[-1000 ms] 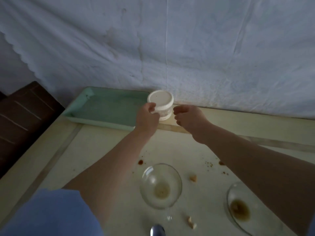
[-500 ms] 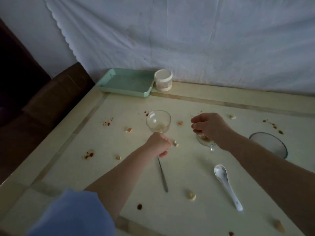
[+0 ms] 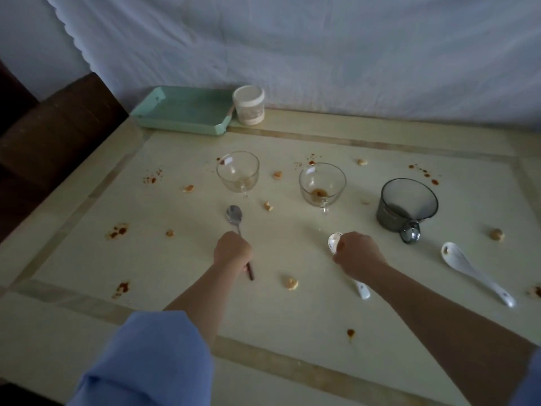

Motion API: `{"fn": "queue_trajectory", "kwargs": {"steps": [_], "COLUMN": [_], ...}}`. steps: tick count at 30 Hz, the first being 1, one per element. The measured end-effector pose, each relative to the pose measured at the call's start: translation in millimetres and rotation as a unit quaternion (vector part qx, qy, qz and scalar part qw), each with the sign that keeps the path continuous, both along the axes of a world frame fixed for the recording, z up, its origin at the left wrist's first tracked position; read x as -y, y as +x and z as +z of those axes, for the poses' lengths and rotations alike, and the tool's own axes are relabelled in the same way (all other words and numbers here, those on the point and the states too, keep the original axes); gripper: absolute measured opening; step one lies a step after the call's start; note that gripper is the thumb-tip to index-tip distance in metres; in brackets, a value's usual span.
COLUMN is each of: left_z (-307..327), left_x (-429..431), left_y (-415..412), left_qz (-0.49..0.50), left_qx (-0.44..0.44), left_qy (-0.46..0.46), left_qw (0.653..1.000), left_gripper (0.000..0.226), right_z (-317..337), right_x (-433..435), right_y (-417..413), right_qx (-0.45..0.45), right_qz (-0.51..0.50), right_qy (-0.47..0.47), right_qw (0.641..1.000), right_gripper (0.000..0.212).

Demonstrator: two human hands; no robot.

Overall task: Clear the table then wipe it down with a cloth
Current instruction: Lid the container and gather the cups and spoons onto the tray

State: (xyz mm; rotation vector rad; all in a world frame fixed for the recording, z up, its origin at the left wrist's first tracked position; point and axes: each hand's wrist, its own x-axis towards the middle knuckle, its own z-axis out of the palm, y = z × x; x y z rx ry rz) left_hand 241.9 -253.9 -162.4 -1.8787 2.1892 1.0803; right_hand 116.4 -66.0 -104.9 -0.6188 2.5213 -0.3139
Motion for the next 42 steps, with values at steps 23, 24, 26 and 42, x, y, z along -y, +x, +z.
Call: {"fn": "queue_trajectory", "kwargs": {"steps": [23, 24, 26, 42], "left_z": [116, 116, 114, 95], "left_x": [50, 59, 74, 112], "left_y": [-49, -53, -58, -63], "left_qz": [0.076, 0.088, 0.108, 0.062], "left_qx": [-0.308, -0.301, -0.294, -0.171], "left_qy": [0.257, 0.272, 0.298, 0.261], "left_qw": [0.913, 0.91, 0.902, 0.948], "left_gripper": [0.02, 0.02, 0.018, 0.025], "right_z": [68, 72, 72, 17], "right_x": [35, 44, 61, 98], "right_y": [-41, -45, -53, -81], "right_qx": [0.144, 0.149, 0.145, 0.197], "right_qz": [-0.043, -0.062, -0.108, -0.34], "right_qy": [-0.045, -0.064, -0.099, -0.188], "right_qw": [0.988, 0.985, 0.979, 0.9], "right_gripper": [0.023, 0.023, 0.025, 0.027]}}
